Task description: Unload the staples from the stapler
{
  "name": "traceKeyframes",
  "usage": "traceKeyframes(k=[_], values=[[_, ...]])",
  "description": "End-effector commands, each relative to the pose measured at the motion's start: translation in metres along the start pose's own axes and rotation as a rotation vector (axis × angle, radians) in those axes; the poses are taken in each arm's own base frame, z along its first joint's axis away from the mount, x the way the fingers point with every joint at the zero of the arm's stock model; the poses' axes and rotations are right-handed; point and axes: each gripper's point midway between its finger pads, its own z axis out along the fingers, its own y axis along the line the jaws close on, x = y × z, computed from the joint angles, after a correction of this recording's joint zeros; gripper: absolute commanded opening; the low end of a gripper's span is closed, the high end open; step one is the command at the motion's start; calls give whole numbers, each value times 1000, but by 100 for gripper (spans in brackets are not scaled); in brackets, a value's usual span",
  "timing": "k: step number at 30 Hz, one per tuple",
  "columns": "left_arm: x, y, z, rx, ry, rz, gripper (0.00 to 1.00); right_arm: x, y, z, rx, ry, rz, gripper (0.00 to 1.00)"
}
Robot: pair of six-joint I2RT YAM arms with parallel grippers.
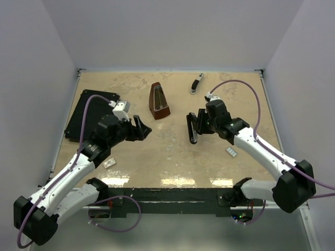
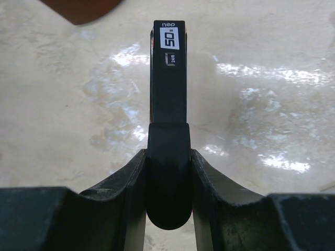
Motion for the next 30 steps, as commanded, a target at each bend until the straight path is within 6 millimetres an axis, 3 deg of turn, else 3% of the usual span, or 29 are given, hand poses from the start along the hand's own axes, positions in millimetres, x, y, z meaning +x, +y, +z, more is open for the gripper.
traceKeyframes(k=[1, 4, 5, 11, 15, 23, 30], values=[[10, -21, 14, 120, 35, -91, 76, -30, 58, -39, -298, -134, 62, 0], [12, -30, 23, 163, 40, -137, 76, -35, 73, -54, -386, -167, 103, 0], [6, -40, 26, 205, 14, -159, 75, -41, 78, -63, -423, -198, 124, 0], [11, -75, 38, 358, 23, -243, 75, -52, 94, -86, -531, -278, 155, 0], [20, -87, 55, 359, 57, -250, 73, -52, 98, -88, -560, -286, 159, 0], [29, -109, 70, 379, 73, -229, 71, -47, 103, -94, -595, -298, 154, 0], [40, -111, 83, 360, 97, -218, 70, -43, 102, -97, -603, -301, 145, 0]])
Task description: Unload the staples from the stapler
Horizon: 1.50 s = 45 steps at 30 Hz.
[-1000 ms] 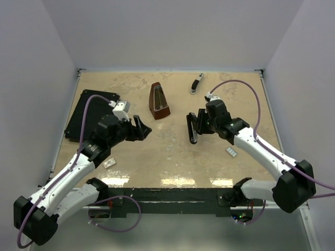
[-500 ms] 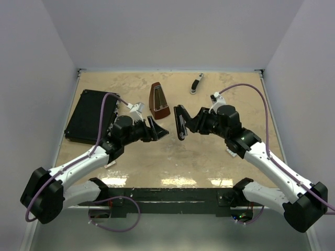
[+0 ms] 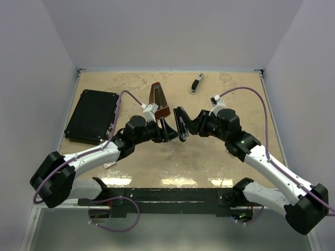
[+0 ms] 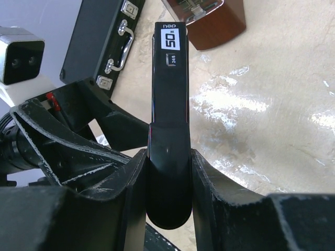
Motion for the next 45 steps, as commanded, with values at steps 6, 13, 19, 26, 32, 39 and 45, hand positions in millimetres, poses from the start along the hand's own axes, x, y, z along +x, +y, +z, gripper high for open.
traceKeyframes(k=[6, 13, 19, 26, 32, 39, 45], values=[[-20, -20, 10, 47, -71, 9, 69, -27, 31, -12, -127, -118, -25, 0], [-15, -12, 6, 35, -89, -23, 68, -30, 45, -20, -186, -125, -12, 0], [-13, -9, 17, 38, -77, -13, 64, -18, 40, -11, -202, -109, -30, 0], [3, -11, 29, 82, -31, -39, 57, -14, 38, -10, -216, -113, -36, 0], [10, -2, 35, 54, -11, -61, 57, -9, 35, -7, -215, -105, -55, 0], [14, 1, 45, 13, 32, -108, 42, 4, 30, 1, -225, -59, -53, 0], [24, -9, 46, 81, 84, -153, 0, 6, 20, 8, -179, -41, -113, 5]])
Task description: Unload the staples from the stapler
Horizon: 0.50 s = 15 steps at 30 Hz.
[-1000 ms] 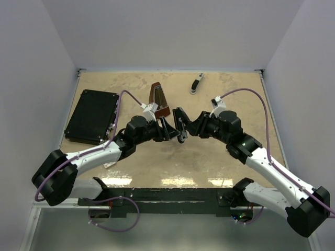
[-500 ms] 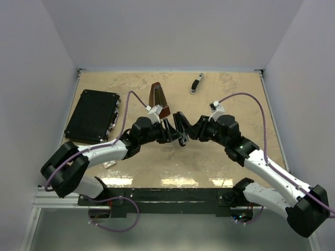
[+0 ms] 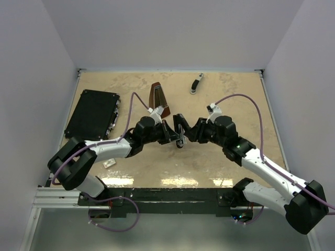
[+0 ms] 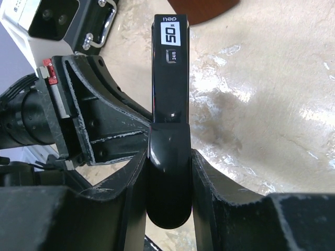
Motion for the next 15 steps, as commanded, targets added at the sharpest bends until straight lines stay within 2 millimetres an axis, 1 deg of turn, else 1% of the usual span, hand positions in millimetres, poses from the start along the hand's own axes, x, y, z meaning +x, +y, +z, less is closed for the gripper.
traceKeyframes(k=[1, 2, 4, 5, 6, 8, 10, 11, 13, 14, 15], values=[[1, -28, 2, 122, 14, 10, 0, -31, 35, -1, -120, -79, -89, 10], [0, -32, -2, 134, 3, 5, 0, -31, 34, -1, -110, -75, -95, 22], [-2, -28, -6, 123, -25, -7, 0, -36, 34, -1, -94, -83, -105, 33], [-6, -32, -9, 130, -42, -1, 0, -34, 35, -1, -104, -76, -104, 43], [-9, -30, -11, 116, -57, -2, 0, -29, 34, -1, -109, -61, -97, 50], [-14, -35, -16, 118, -79, 6, 0, -24, 38, -2, -143, -50, -86, 58], [-17, -34, -18, 104, -95, 4, 0, -15, 33, -2, -151, -43, -71, 60], [-20, -37, -20, 106, -107, 4, 0, -8, 30, -2, -153, -32, -66, 62], [-21, -35, -21, 94, -114, -5, 0, -5, 29, -1, -166, -36, -58, 63], [-21, -36, -21, 95, -116, -6, 0, 6, 23, 2, -169, -9, -55, 64], [-22, -36, -22, 94, -119, -6, 0, 10, 21, 4, -171, -3, -53, 64]])
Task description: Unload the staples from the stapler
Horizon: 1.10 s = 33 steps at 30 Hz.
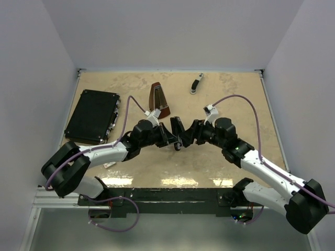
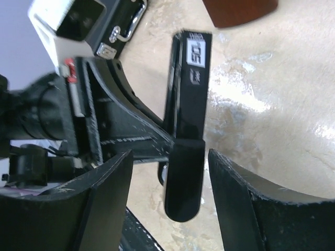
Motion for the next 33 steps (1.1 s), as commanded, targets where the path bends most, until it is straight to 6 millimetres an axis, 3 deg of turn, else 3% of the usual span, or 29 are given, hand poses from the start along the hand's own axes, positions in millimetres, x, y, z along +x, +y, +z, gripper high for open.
traceKeyframes(k=[1, 7, 11, 12, 16, 18, 21, 24, 29, 31, 33], values=[[-26, -40, -8, 117, -102, 32, 0, 10, 7, 5, -86, -2, -2, 64], [-29, -42, -11, 119, -121, 26, 0, 22, 2, 8, -91, 27, 0, 59], [-32, -37, -16, 94, -140, 33, 0, 13, 1, 1, -66, -21, 5, 24], [-29, -30, -17, 64, -130, 59, 0, 13, -4, -2, -33, -17, 17, 20], [-26, -1, -29, -68, -135, 150, 0, -21, 1, -20, 21, -139, 28, 11], [-19, 28, -36, -152, -129, 217, 0, -38, 5, -28, 54, -176, 20, 11], [-10, 53, -50, -218, -111, 299, 0, -63, 11, -32, 91, -217, -11, 11], [-10, 66, -62, -262, -125, 354, 0, -83, 12, -27, 126, -244, -44, 11], [-4, 65, -79, -243, -101, 445, 0, -124, 14, -18, 128, -316, -102, 15], [0, 62, -82, -212, -86, 490, 0, -128, 19, -2, 81, -299, -143, 16], [3, 57, -83, -173, -70, 531, 0, -125, 12, 17, 92, -264, -170, 17]])
